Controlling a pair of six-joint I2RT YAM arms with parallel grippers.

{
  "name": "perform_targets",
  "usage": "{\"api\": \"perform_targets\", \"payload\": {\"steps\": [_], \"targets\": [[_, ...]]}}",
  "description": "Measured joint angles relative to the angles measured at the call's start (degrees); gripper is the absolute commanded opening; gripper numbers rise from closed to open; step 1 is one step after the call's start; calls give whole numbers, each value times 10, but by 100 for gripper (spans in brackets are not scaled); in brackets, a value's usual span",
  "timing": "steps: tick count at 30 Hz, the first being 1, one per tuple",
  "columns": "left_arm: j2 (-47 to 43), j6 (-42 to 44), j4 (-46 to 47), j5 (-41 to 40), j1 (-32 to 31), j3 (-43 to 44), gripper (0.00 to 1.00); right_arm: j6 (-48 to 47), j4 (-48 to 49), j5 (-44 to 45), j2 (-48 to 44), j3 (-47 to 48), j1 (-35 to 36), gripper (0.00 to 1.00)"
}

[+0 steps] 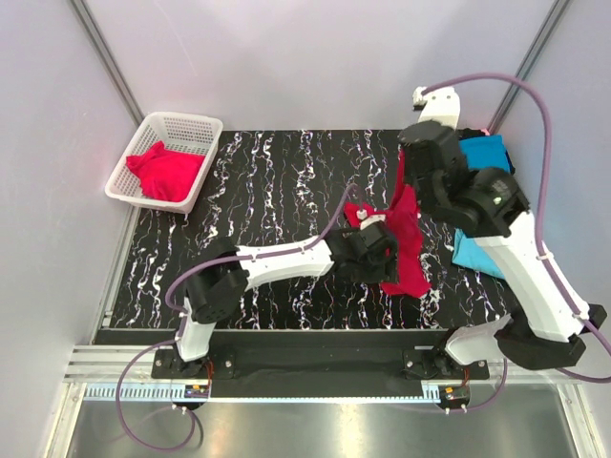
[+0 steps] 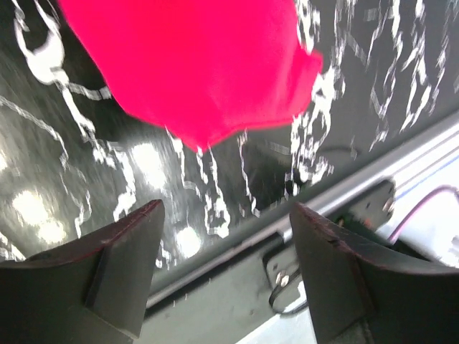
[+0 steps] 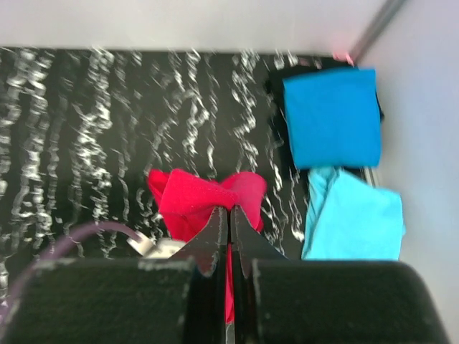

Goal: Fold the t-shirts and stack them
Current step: Flatten the tshirt out

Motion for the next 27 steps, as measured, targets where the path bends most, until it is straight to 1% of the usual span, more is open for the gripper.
{"api": "perform_targets", "payload": {"steps": [2,4,7,10,13,15,17,19,22,24,27], "targets": [[0,-5,28,16,13,-16,66,31,1,11,-19,-71,-8,0],[0,-10,47,31,19,-26,64,63,-2,14,-31,-131,-30,0],[0,-16,68,50,17,-34,62,101,-2,10,-38,-217,-95,0],[-14,-21,88,52,13,-64,61,115,1,8,-41,-262,-134,0],[-49,-30,92,44,12,-112,61,118,7,4,-43,-273,-137,0],[-63,-34,92,42,15,-123,61,120,21,-1,-45,-273,-137,0],[-66,-35,102,46,19,-120,66,120,31,-2,-44,-269,-137,0],[-53,-34,99,57,23,-94,70,118,35,-2,-37,-257,-139,0],[-10,-33,94,74,25,-24,72,114,43,-3,-17,-233,-151,0],[16,-32,93,82,25,10,73,112,52,-3,2,-223,-172,0],[41,-28,80,91,25,38,72,110,59,-16,29,-221,-217,0]]}}
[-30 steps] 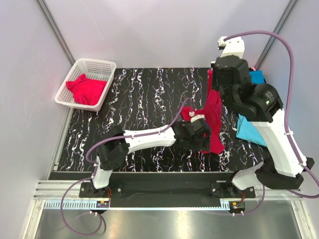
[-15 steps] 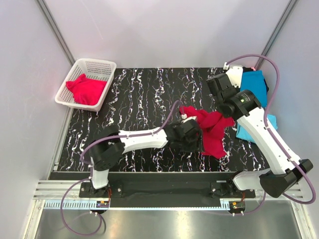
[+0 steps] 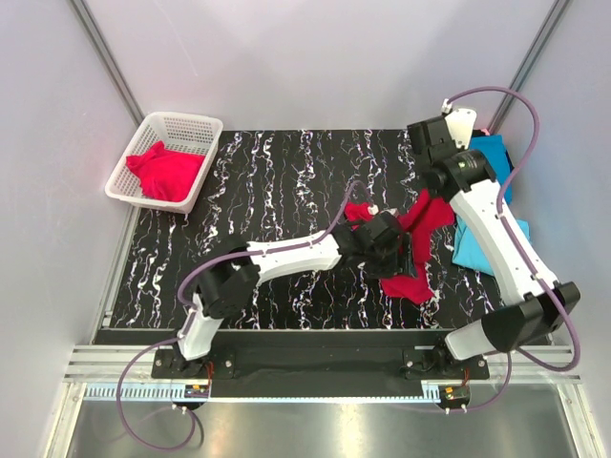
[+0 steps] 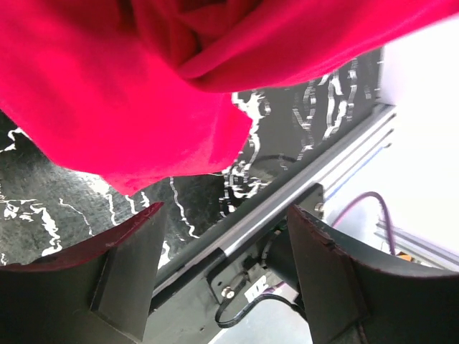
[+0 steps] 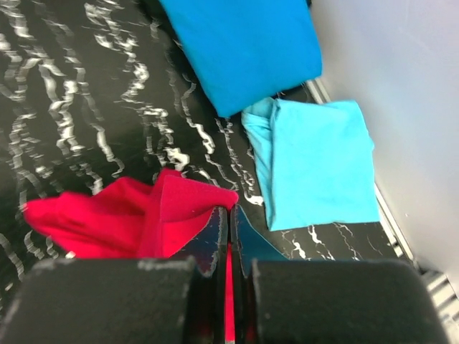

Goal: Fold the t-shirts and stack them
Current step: Flatten the tshirt out

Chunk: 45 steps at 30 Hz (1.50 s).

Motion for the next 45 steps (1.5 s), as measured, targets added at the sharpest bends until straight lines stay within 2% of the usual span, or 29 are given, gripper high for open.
{"api": "perform_targets", "payload": {"steps": [5,12,15,22,23,26,27,37,45], "targets": [[34,8,-49,-5,-4,30,65,-3,17,-33,24,-15,-45,0],[105,22,-106,-32,-16,64,57,-2,53,-87,32,-58,-54,0],[118,25,-122,-44,-22,93,49,-2,65,-110,41,-73,-64,0],[133,33,-150,-76,-30,116,47,-3,82,-136,43,-79,-74,0],[133,33,-151,-76,-30,116,44,-3,83,-137,43,-80,-74,0],[133,32,-154,-88,-29,116,19,-3,88,-139,43,-87,-74,0],[133,32,-157,-94,-28,115,0,-3,88,-141,43,-89,-75,0],[92,19,-155,-130,10,49,0,-6,96,-150,34,-100,-75,0],[-27,-10,-184,-208,67,-107,0,-10,96,-150,29,-109,-78,0]]}}
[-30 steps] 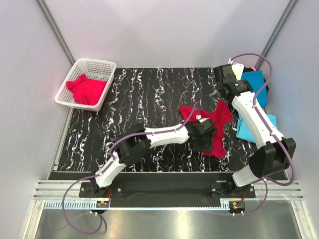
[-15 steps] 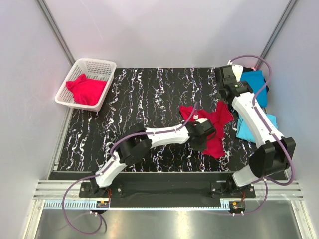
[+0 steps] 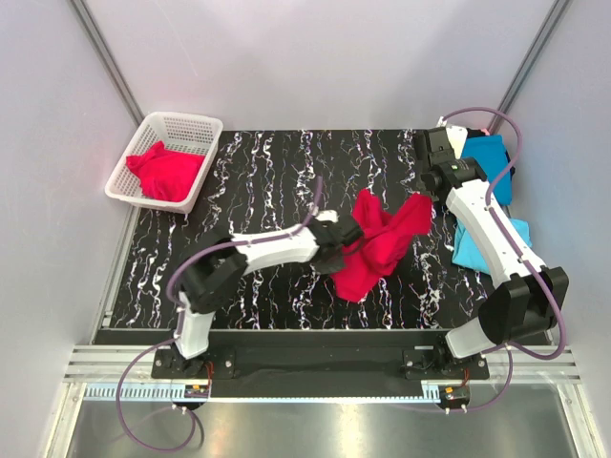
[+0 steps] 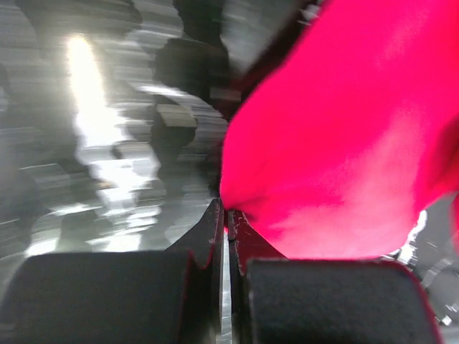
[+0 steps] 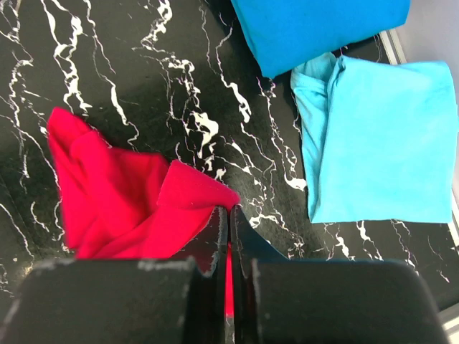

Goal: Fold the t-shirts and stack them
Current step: Flatten the tshirt out

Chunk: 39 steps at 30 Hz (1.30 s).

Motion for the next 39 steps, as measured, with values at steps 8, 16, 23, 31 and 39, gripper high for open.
{"api": "perform_targets", "payload": {"steps": [8,16,23,31,39], "targets": [[-155,-39,-28,-70,76,-129,0,7,13,-12,-2,-48,-1,0],[-214,-52,-54,-102,144,-174,0,65,15,-10,-3,-177,-4,0],[-285,-60,-79,-124,208,-207,0,105,13,11,-3,-215,-27,0],[-338,-61,-85,-131,251,-232,0,132,12,37,-9,-221,-31,0],[-374,-64,-94,-118,270,-276,60,156,3,60,-42,-227,-39,0]]}}
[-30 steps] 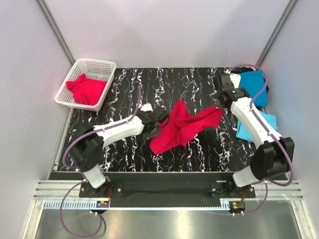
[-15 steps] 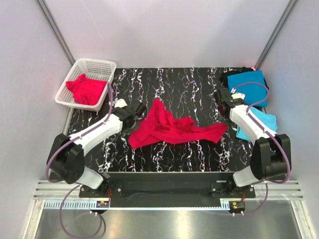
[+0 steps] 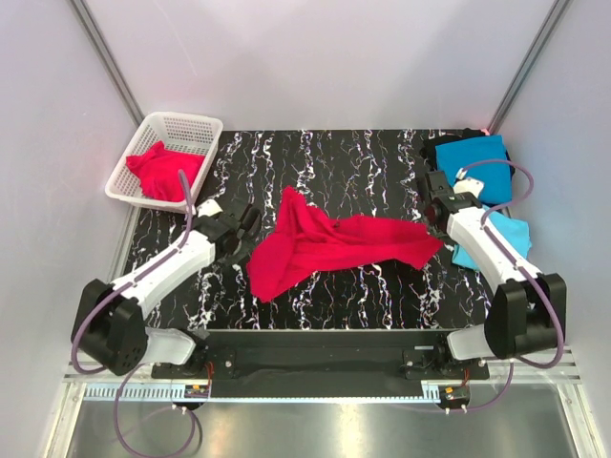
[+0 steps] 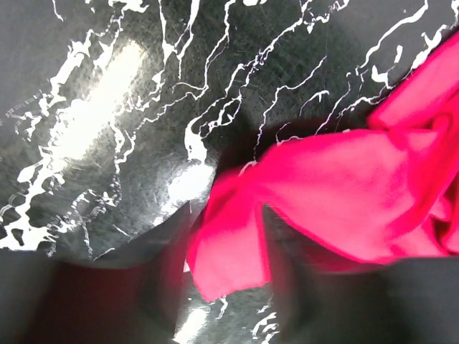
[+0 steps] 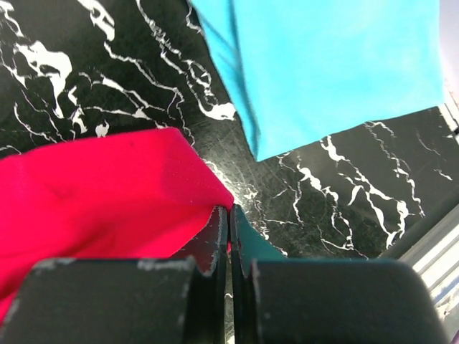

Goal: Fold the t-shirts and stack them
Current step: Flatten the tshirt out

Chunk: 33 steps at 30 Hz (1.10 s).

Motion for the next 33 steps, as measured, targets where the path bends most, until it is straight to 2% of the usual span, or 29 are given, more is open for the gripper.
{"api": "perform_targets", "payload": {"steps": [1,2,3,5,8,12,15,20,26,33], "targets": [[-9,-2,0,2,0,-5,76,2,-3,3,-8,0,0,0],[-20,-5,-1,2,0,-10,81,4,-7,5,-17,0,0,0],[-34,-8,-3,3,0,-16,84,5,-9,6,-25,0,0,13],[-69,-17,-7,3,0,-28,87,11,-16,6,-45,0,0,17],[-111,-23,-13,3,0,-34,88,16,-27,6,-75,0,-1,29],[-111,-18,-12,9,0,-34,88,16,-33,3,-108,0,-1,31],[-71,5,3,40,0,-26,88,2,-26,-19,-116,2,-2,33],[-4,50,50,109,-15,-2,88,-69,18,-146,-95,11,-2,34],[6,68,95,174,-20,8,89,-133,63,-295,-41,26,-2,36],[65,64,133,243,-32,12,88,-151,92,-396,32,88,-2,35]]}}
